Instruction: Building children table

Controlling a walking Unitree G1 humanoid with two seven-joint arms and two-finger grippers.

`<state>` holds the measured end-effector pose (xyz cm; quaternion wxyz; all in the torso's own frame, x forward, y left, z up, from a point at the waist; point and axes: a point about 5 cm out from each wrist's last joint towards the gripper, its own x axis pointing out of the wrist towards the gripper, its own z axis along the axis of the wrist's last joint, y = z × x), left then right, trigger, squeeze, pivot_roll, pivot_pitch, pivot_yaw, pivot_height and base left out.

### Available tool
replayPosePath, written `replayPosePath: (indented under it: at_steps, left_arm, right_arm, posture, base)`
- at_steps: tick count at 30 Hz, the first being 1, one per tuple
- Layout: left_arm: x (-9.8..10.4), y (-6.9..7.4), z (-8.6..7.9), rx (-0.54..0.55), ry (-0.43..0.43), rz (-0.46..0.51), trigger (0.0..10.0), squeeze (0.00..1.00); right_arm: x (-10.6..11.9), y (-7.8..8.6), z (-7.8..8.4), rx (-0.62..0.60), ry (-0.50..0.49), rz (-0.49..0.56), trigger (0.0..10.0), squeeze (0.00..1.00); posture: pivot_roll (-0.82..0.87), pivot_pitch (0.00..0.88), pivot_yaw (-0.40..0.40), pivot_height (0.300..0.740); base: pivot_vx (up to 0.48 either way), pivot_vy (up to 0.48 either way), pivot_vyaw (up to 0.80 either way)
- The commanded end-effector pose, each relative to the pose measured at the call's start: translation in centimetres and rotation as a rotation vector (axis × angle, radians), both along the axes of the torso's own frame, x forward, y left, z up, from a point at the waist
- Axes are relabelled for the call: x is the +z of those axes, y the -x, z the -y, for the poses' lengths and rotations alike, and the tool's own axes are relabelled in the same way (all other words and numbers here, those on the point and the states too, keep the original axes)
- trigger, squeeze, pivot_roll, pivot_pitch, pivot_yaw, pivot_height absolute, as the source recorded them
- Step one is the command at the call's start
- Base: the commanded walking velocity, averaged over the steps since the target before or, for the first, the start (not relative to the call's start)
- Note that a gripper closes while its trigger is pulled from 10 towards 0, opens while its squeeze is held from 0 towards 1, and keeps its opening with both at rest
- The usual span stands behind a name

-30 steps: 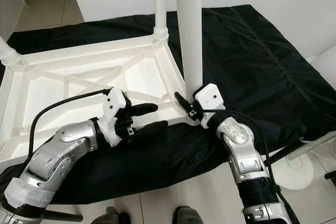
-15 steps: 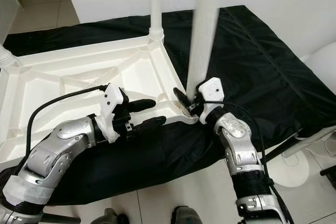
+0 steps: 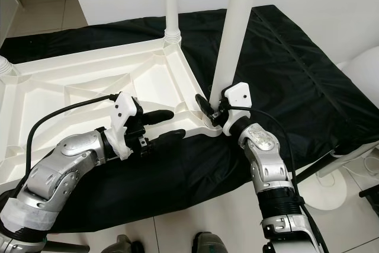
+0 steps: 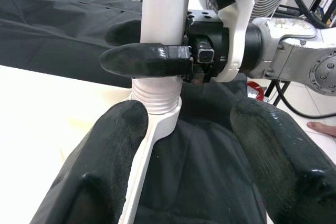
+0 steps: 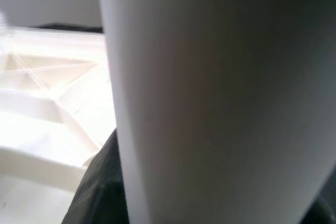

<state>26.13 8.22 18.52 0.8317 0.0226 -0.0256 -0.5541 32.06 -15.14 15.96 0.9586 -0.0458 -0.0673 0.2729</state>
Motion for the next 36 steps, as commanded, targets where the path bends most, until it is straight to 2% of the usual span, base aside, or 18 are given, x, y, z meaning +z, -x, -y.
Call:
replayPosePath:
  at_steps: [1,4,9,12,15,16,22,30,36]
  left_arm:
    - [-0.1,0.0,-0.4,0.028,-0.014,-0.002,10.0,0.00]
    - [0.0,0.0,-0.4,0.033,-0.016,0.000,10.0,0.00]
    - [0.0,-0.1,-0.5,0.035,-0.016,0.001,10.0,0.00]
    - [0.0,-0.1,-0.5,0.036,-0.016,0.002,10.0,0.00]
    - [0.0,-0.1,-0.5,0.037,-0.015,0.001,10.0,0.00]
    - [0.1,-0.1,-0.5,0.039,-0.016,0.003,10.0,0.00]
    - [0.1,-0.2,-0.5,0.042,-0.015,0.003,10.0,0.00]
    - [0.2,-0.2,-0.8,0.051,-0.016,0.003,10.0,0.00]
    - [0.1,-0.2,-0.9,0.054,-0.018,0.003,10.0,0.00]
  right_arm:
    - [-3.8,0.5,0.0,-0.023,-0.012,-0.198,10.0,0.00]
    - [-4.3,0.8,0.0,-0.060,-0.072,-0.253,10.0,0.00]
    - [-4.7,1.0,-0.2,-0.069,-0.081,-0.273,10.0,0.00]
    - [-4.6,1.5,-0.6,-0.034,0.005,-0.191,10.0,0.00]
    - [-4.6,1.7,-0.8,-0.022,0.020,-0.177,10.0,0.00]
    - [-4.6,2.0,-1.0,-0.001,0.068,-0.149,10.0,0.00]
    - [-4.6,2.0,-0.8,0.003,0.146,-0.118,10.0,0.00]
    - [-5.1,2.6,-0.6,0.050,0.196,-0.102,10.0,0.00]
    - [-5.7,2.8,-0.4,0.021,0.144,-0.140,10.0,0.00]
  posture:
    - [-0.08,0.131,0.042,0.740]
    - [-0.09,0.132,0.042,0.740]
    - [-0.09,0.133,0.042,0.740]
    - [-0.09,0.133,0.042,0.740]
    - [-0.09,0.133,0.042,0.740]
    - [-0.09,0.134,0.042,0.740]
    - [-0.09,0.137,0.041,0.740]
    - [-0.09,0.138,0.040,0.740]
    - [-0.09,0.138,0.045,0.740]
  base:
    - [0.000,0.000,0.00]
    - [0.000,0.000,0.00]
    - [0.000,0.000,0.00]
    - [0.000,0.000,0.00]
    - [0.000,0.000,0.00]
    - [0.000,0.000,0.00]
    - [0.000,0.000,0.00]
    - [0.000,0.000,0.00]
    - [0.000,0.000,0.00]
